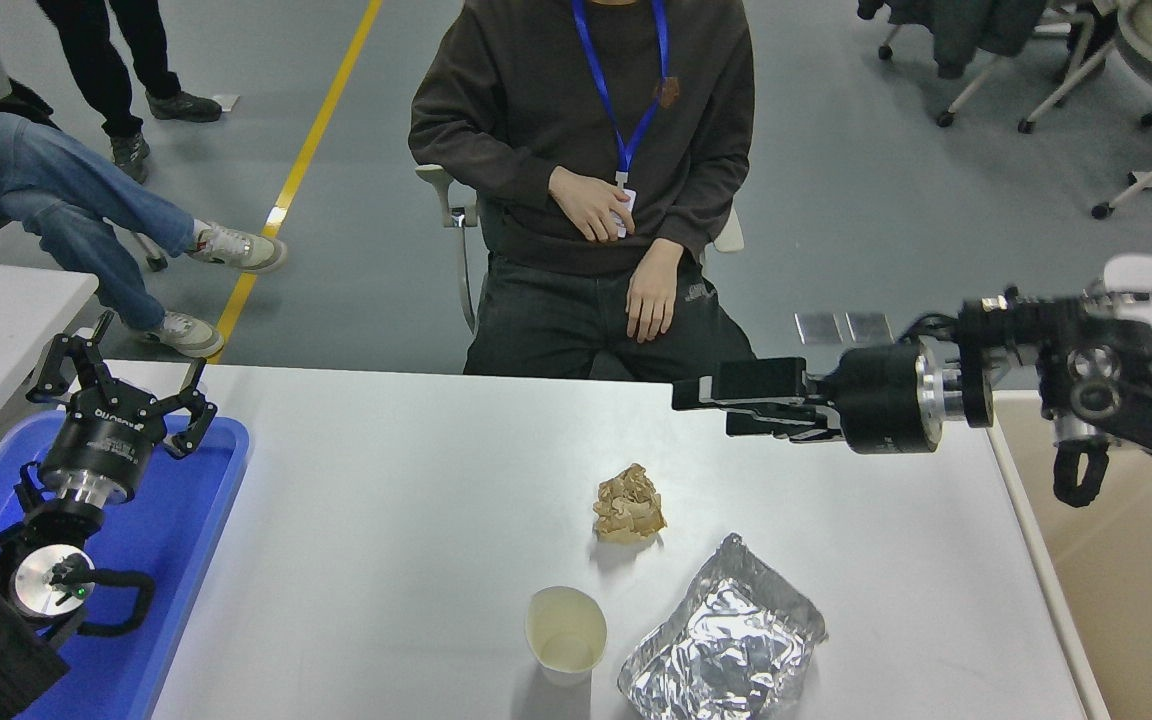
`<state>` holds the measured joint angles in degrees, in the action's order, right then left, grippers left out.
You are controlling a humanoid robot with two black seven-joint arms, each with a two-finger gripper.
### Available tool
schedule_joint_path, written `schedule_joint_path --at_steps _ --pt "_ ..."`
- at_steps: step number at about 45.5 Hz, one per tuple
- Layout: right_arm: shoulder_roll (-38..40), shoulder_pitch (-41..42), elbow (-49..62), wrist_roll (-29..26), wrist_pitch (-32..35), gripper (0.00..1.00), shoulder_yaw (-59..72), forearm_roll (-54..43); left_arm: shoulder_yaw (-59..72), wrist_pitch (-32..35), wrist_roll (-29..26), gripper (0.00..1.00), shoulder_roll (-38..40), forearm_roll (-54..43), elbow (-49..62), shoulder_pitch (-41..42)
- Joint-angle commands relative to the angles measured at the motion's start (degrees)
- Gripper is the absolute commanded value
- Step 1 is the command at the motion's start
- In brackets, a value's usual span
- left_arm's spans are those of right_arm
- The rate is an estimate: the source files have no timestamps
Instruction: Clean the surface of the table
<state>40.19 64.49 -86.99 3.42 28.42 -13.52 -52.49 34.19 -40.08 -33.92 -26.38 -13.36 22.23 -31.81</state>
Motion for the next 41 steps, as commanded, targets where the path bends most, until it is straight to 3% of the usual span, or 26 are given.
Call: schedule_joint_path --at_steps 1,14,31,41 --pt "-7.4 8.37 -0.82 -2.1 1.46 1.0 9.73 -3.76 0.0 0.01 -0.01 1.0 0.01 0.0 0.01 0.0" --pt "-17.15 8.46 4.1 -5.79 1.2 1.0 14.83 -4.38 0.0 0.01 -0.01 1.0 0.01 0.09 0.01 0.0" --pt "-29.63 7.76 16.58 -5.7 0.94 1.0 19.58 -6.4 0.0 0.01 -0.01 1.0 0.01 0.0 0.01 0.0" --pt "-32.71 6.09 20.01 -5.7 0.23 1.0 19.58 -6.57 0.0 0.01 -0.01 1.0 0.01 0.0 0.01 0.0"
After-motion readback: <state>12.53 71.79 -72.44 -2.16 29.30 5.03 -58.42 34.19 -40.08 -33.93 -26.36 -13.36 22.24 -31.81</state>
